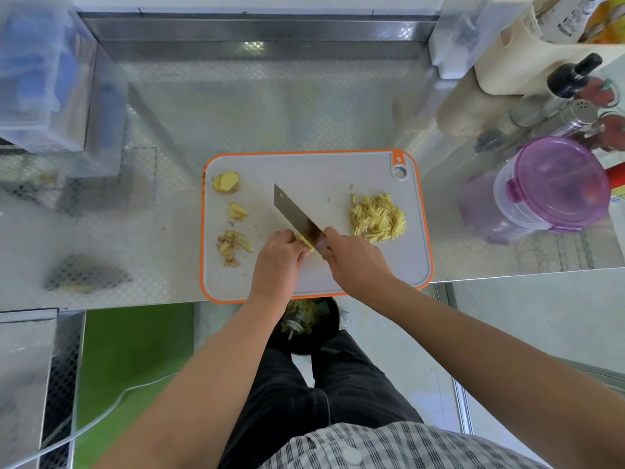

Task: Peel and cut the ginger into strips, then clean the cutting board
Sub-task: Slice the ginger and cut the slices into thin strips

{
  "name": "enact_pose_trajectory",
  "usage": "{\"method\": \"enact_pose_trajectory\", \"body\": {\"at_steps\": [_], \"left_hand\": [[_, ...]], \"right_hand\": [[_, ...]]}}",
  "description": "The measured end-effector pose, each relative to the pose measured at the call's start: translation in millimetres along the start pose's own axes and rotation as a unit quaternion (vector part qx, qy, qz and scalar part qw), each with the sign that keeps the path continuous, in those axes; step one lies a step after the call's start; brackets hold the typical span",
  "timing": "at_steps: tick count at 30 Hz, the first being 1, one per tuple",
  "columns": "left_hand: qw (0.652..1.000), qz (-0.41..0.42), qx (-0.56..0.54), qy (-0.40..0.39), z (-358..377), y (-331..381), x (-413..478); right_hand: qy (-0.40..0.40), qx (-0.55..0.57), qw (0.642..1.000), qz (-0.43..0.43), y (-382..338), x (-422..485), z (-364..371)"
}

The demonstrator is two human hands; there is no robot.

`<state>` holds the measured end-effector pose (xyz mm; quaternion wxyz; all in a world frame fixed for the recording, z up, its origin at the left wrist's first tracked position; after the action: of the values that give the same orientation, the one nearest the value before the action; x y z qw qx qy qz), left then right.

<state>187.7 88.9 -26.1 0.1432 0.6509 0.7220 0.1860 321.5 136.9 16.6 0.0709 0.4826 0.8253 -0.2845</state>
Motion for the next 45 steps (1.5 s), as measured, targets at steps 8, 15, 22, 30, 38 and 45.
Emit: {"method": "enact_pose_trajectory", "body": {"at_steps": [8, 15, 22, 30, 38, 45], "left_hand": [[1.000, 0.004, -0.017, 0.008, 0, 0, 1], [1.000, 0.007, -0.007, 0.002, 2, -2, -4], [1.000, -0.004, -0.025, 0.016, 0, 0, -5], [1.000, -0.001, -0.020, 0.006, 0, 0, -5], [1.000, 0.001, -0.014, 0.008, -1, 0, -4], [1.000, 0.002, -0.001, 0.009, 0, -2, -3]], "right_hand": [[-0.008, -0.017, 1.000, 0.015, -2, 6, 10], [0.023, 0.023, 0.999, 0.012, 2, 6, 9], [-0.006, -0.009, 1.000, 0.002, 0, 4, 1], [-0.016, -0.003, 1.000, 0.011, 0, 6, 8], [0.028, 0.041, 0.999, 0.011, 5, 1, 8], [-0.009, -0.009, 1.000, -0.001, -4, 0, -1]]}}
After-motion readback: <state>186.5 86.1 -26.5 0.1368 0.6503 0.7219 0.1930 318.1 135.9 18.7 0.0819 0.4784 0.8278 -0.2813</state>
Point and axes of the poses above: each hand's wrist, its own x-axis towards the middle knuckle, its own z-axis out of the palm, y = z × x, the point moved 2 cm from there along x, towards the middle knuckle, and after that the axes turned 5 degrees about x, right-handed, at the moved point
